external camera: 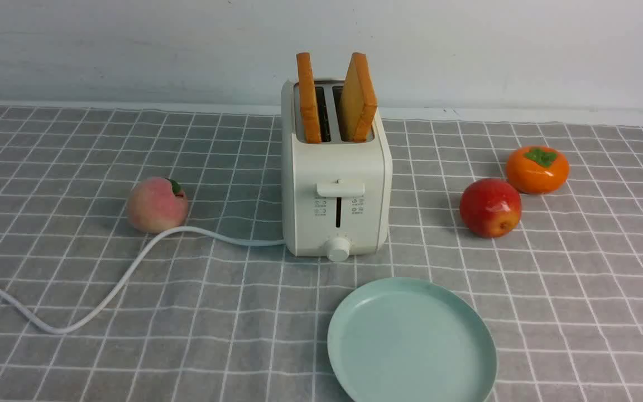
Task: Take toasted bread from bread machine on grey coffee table place on plate.
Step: 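Grasp the toast slice in the toaster and pull it up out of the slot with the right gripper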
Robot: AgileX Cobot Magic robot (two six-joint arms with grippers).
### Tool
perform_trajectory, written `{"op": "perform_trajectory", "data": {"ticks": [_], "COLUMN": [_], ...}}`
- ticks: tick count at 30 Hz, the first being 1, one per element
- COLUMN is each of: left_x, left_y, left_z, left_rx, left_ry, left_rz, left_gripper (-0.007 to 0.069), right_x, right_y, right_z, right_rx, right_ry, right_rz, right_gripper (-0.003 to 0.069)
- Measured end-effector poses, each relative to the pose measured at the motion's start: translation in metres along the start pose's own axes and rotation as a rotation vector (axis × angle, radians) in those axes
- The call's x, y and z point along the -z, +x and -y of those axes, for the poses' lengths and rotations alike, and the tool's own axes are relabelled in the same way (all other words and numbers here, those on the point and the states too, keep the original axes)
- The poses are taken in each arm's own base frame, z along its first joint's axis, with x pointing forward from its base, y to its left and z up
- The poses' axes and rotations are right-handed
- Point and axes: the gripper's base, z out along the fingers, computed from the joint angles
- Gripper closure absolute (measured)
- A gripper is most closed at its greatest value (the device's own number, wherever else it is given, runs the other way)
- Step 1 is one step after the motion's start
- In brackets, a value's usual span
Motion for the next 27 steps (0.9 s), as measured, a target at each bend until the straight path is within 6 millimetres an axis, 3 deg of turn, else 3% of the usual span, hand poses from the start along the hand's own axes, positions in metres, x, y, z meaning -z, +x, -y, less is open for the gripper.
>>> {"op": "perform_trajectory", "data": {"ticks": [21, 27], "left_x": [0.0, 0.002], "left_y": [-0.001, -0.02], "left_z": [0.001, 0.004], "left_rx": [0.033, 0.008], "left_ry": [0.016, 0.04], "left_rz": [0.012, 0.22], "left_gripper": [0.0387, 0.0387], "right_x": [0.0, 0.001], "right_y": [-0.002, -0.017], "right_z": [-0.001, -0.004], "right_rx": [0.0, 0.0], "right_ry": [-0.006, -0.043], "right_rz": [0.028, 0.203], "right_gripper": [0.0419, 0.0419]}}
